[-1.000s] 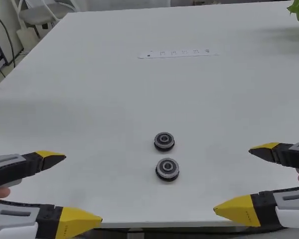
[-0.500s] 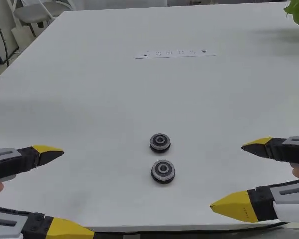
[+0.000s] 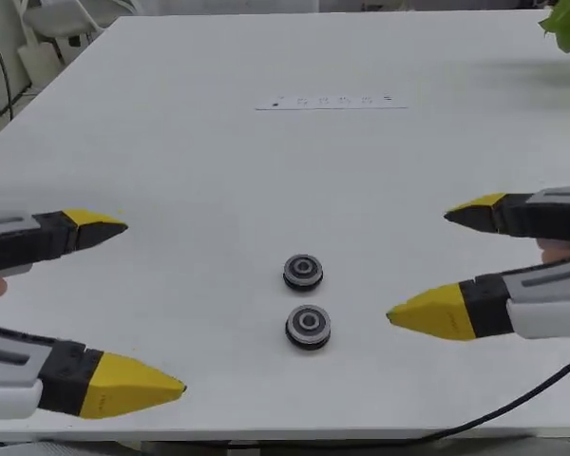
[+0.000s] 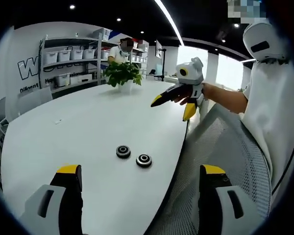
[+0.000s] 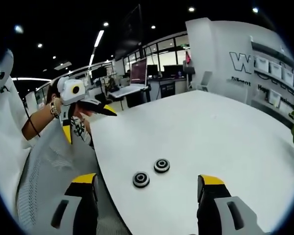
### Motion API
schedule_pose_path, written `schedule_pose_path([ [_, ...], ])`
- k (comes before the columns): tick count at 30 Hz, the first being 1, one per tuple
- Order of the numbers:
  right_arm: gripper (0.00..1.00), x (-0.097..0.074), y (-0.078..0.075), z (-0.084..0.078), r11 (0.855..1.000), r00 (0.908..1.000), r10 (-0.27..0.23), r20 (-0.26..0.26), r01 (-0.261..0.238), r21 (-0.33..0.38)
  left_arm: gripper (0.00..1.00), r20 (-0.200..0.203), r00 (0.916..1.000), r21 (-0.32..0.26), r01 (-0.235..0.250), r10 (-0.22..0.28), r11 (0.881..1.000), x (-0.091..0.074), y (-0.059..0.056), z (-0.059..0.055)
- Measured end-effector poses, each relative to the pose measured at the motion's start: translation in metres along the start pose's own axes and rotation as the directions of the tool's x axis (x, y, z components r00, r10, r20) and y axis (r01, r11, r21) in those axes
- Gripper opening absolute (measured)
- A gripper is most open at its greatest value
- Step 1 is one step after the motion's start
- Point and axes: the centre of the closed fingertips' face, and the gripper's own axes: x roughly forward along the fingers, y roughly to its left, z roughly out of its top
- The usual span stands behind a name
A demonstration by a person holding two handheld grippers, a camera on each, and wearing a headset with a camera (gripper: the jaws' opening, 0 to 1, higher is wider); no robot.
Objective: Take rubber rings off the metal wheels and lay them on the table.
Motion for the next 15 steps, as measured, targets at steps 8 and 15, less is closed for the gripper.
schedule_pose_path([
  [8,0.75,0.020,-0.002,0.040,0.995,0.9980,0.036,0.052,-0.031,-0.096,0.99,0.077,0.9971,0.086,-0.008,0.001,0.996,0.007,0.018,0.040],
  [15,0.71,0.046,0.004,0.053,0.979,0.9940,0.098,0.048,-0.088,-0.185,0.94,0.112,0.9931,0.145,0.020,-0.036,0.989,0.031,0.022,0.060],
])
